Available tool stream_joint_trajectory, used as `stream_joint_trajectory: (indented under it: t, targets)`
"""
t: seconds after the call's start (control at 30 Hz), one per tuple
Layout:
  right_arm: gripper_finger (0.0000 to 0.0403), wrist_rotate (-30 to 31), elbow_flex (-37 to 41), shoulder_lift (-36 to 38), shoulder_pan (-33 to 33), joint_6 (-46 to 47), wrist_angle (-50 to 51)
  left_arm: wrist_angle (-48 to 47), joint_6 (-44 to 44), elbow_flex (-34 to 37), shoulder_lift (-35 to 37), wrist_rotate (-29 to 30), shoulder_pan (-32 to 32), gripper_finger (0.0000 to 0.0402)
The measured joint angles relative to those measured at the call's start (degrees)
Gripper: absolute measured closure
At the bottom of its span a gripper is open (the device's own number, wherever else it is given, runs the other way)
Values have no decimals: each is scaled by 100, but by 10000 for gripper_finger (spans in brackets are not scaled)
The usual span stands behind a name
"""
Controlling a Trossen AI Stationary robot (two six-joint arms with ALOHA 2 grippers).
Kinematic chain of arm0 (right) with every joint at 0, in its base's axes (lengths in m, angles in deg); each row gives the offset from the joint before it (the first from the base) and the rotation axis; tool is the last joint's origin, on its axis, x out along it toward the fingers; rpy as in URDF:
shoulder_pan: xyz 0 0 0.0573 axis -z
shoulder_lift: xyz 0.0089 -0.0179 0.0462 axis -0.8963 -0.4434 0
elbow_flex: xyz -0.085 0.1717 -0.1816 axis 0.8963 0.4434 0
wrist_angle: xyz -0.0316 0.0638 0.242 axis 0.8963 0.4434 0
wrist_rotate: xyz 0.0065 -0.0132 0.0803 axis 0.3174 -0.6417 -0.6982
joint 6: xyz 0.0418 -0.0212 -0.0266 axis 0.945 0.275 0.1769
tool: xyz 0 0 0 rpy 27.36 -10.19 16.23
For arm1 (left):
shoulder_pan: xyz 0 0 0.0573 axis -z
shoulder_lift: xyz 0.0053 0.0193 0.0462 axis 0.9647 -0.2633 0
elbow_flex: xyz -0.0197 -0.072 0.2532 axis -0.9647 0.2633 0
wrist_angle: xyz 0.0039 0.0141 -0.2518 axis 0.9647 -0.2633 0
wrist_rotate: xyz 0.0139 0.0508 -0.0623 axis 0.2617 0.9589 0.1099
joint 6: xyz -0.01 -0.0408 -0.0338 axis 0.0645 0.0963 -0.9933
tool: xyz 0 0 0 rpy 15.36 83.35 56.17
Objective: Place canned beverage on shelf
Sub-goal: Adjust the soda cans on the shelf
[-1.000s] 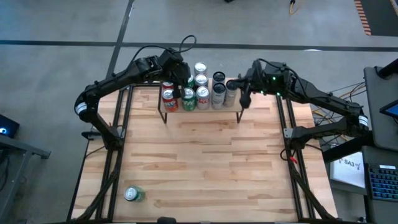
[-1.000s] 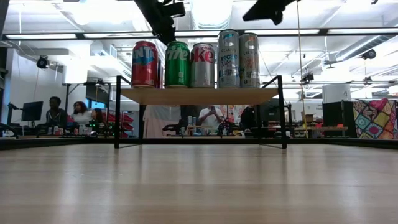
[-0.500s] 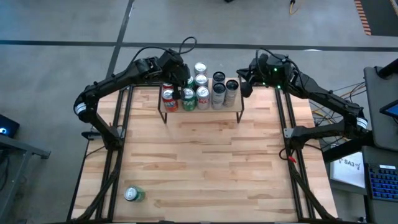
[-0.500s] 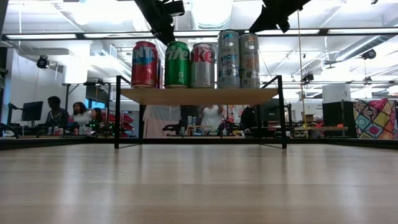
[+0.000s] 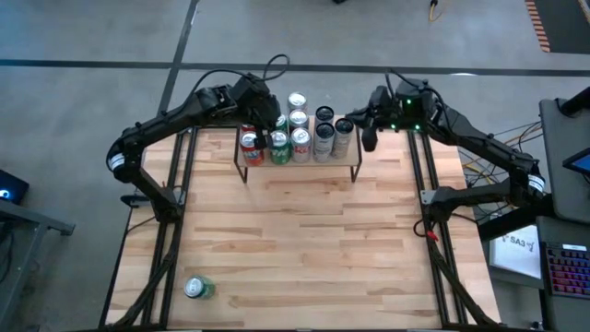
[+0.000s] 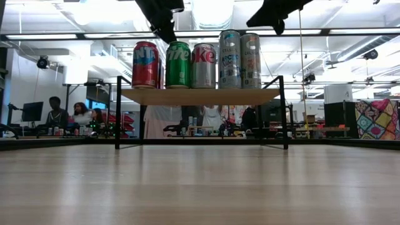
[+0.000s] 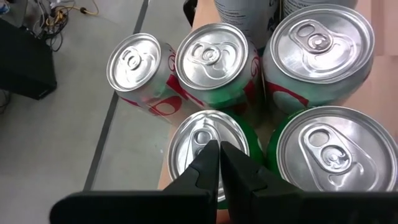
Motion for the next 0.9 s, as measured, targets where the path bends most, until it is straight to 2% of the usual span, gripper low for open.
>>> stream_joint_trajectory:
  t: [0.2, 0.4, 0.9]
  targets:
    - [394, -156, 0, -31, -2, -24, 428, 101, -117, 0, 85, -8, 39, 402]
    - [394, -158, 0, -137, -26, -12, 674, 360, -139, 0, 224, -289, 171, 402]
    - [394, -155, -2, -33, -50, 208, 980, 640, -187, 0, 528, -289, 424, 402]
